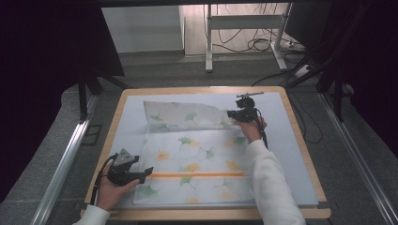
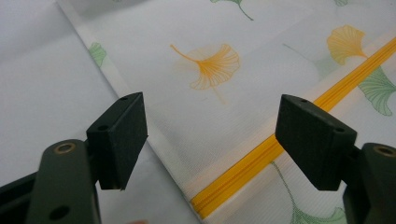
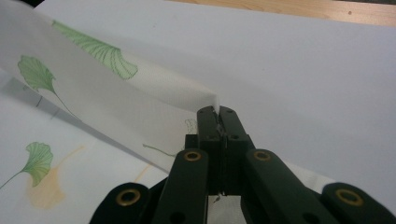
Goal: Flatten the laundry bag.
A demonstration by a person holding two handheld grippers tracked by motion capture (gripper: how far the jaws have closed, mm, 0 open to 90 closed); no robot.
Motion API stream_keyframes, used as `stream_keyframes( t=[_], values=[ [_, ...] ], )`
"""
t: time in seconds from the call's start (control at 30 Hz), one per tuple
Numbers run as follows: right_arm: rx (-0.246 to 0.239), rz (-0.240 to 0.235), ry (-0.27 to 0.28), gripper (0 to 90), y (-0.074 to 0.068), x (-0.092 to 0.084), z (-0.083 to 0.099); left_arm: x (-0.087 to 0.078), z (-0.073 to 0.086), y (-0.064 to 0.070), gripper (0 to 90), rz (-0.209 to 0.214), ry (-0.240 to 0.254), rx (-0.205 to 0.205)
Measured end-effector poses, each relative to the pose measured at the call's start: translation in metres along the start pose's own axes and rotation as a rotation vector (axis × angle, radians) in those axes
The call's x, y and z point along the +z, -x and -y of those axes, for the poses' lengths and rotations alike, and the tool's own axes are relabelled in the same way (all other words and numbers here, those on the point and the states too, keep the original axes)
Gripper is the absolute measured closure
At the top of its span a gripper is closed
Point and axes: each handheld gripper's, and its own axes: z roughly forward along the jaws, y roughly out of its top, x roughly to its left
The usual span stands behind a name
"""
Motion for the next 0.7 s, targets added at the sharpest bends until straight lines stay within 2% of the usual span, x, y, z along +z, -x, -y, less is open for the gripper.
stream_keyframes(
  t=[0.33, 0.4, 0.47, 0.5, 0.57, 0.6, 0.63, 0.67, 0.7],
  values=[
    [0.012, 0.004, 0.030, 87.6, 0.017, 0.007, -0.003, -0.001, 0.000, 0.000, 25.1, -0.007, 0.006, 0.004],
    [0.008, 0.026, 0.037, 80.3, 0.022, 0.010, -0.006, -0.001, 0.000, -0.001, 25.1, -0.011, 0.006, 0.007],
    [-0.004, 0.077, 0.051, 64.0, 0.024, 0.009, -0.007, -0.001, 0.000, -0.001, 25.1, -0.010, 0.006, 0.008],
    [-0.004, 0.098, 0.061, 60.0, 0.025, 0.007, -0.009, -0.001, 0.000, -0.001, 25.1, -0.012, 0.008, 0.008],
    [-0.001, 0.104, 0.073, 56.8, 0.026, 0.005, -0.010, -0.001, 0.000, -0.001, 25.1, -0.011, 0.008, 0.008],
    [0.003, 0.126, 0.108, 51.3, 0.028, -0.004, -0.012, -0.001, 0.000, -0.001, 25.1, -0.011, 0.006, 0.007],
    [0.002, 0.136, 0.125, 50.6, 0.028, -0.011, -0.012, 0.000, 0.000, -0.001, 25.1, -0.010, 0.005, 0.006],
    [0.002, 0.136, 0.125, 50.6, 0.028, -0.011, -0.012, 0.000, 0.000, -0.001, 25.1, -0.010, 0.005, 0.006],
    [-0.002, 0.122, 0.151, 50.5, 0.028, -0.021, -0.013, 0.001, 0.000, 0.000, 25.0, -0.010, 0.003, 0.010]
  ],
)
